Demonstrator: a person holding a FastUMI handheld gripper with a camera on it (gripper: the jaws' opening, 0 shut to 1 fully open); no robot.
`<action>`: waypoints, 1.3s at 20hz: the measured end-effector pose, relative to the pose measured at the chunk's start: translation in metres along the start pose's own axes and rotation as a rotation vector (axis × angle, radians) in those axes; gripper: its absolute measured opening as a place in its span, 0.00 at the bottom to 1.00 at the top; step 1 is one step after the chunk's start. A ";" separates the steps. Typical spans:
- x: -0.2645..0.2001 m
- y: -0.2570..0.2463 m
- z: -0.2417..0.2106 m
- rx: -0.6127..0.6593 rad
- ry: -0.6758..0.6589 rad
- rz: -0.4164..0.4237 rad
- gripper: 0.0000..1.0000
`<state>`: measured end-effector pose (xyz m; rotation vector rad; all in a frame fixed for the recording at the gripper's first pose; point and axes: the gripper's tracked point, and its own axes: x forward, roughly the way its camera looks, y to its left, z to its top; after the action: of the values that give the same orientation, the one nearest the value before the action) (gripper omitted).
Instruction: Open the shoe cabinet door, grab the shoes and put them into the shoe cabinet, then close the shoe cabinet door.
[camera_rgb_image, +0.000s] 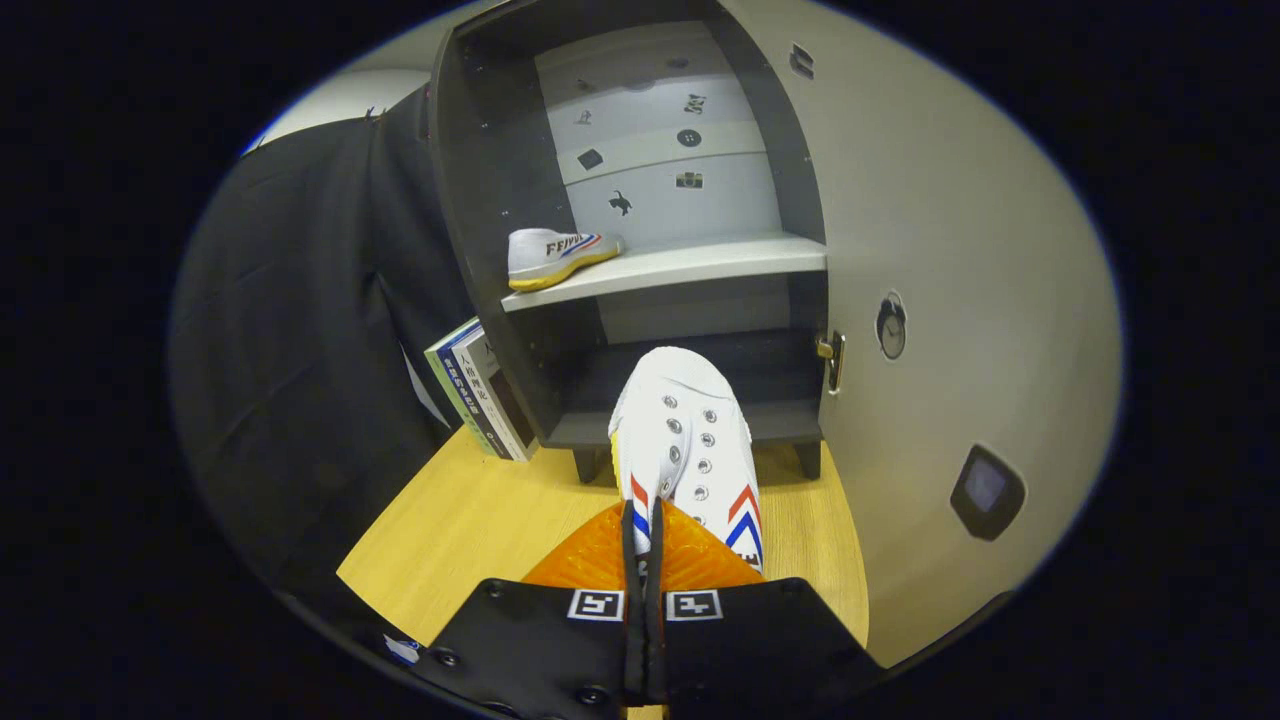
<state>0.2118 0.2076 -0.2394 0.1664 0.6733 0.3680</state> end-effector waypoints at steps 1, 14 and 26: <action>0.003 0.002 0.010 -0.006 -0.013 0.003 0.01; 0.037 0.030 0.157 -0.053 -0.216 0.031 0.01; 0.100 0.023 0.226 -0.013 -0.277 -0.006 0.01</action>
<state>0.4210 0.2602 -0.1163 0.1982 0.3982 0.3359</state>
